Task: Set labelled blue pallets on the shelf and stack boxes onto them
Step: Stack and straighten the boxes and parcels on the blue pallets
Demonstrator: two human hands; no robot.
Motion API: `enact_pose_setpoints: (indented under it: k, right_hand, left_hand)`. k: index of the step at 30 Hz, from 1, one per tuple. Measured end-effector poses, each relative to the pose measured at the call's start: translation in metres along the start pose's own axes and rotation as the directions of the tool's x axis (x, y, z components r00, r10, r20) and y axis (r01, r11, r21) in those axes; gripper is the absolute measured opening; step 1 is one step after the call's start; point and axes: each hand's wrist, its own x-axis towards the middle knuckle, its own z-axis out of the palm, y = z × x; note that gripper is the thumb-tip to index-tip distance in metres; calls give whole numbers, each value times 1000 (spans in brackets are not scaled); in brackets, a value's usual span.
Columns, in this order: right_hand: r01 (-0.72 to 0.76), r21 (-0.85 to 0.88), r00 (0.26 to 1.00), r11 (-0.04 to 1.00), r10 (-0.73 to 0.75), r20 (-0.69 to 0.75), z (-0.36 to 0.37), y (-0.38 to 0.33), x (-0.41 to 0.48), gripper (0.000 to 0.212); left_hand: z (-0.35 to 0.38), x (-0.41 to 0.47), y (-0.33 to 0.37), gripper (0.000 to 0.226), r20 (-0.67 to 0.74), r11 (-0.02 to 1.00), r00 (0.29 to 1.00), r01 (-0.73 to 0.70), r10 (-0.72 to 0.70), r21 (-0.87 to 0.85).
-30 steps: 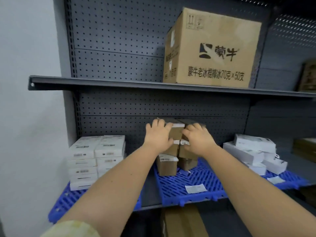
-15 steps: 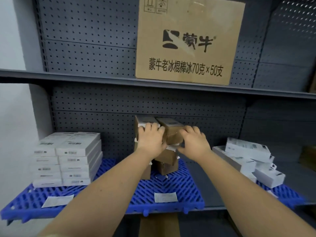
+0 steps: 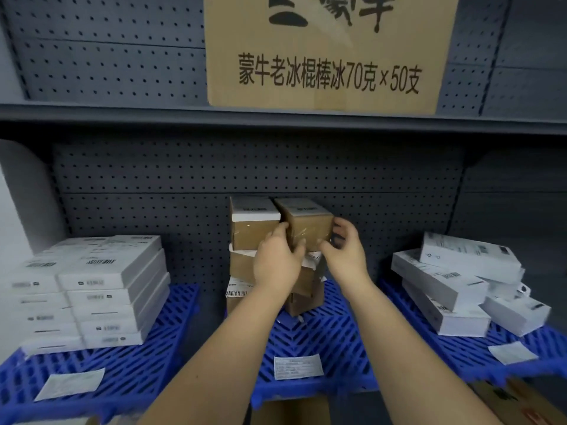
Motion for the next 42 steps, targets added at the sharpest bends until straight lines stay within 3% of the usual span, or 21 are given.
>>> enact_pose_setpoints:
  k: [3,7,10,20,28,32,42]
  right_hand:
    - [9,137,998,990,0,-69,0,0,-7,40]
    - [19,225,997,974,0,-83,-4,3,-9,40]
    - [14,236,998,972,1,-65,-5,8,-7,41]
    - [28,287,999,957,-35,19,-3,13,-16,35]
    - [9,262,998,965,-24,54,-3,8,-19,41]
    - [-10,206,989,978,-20,146,-2,11,-23,49]
    - [-5,208,993,978,-19,116,-8,19,-34,49]
  left_hand:
    - [-4,-3,0,43,-56,972,995,67,-82,-227]
    - [-8,-2,-2,31,1,832,971,207,-240,-515]
    - [-8,-1,-3,25,4,757,955,238,-297,-609]
    - [-15,-6,-12,34,28,755,956,248,-291,-607]
    - [-24,3,-9,37,105,693,927,341,-360,-635]
    - [-20,0,-8,38,93,725,929,339,-357,-599]
    - [-21,-14,-9,40,101,687,935,319,-339,-653]
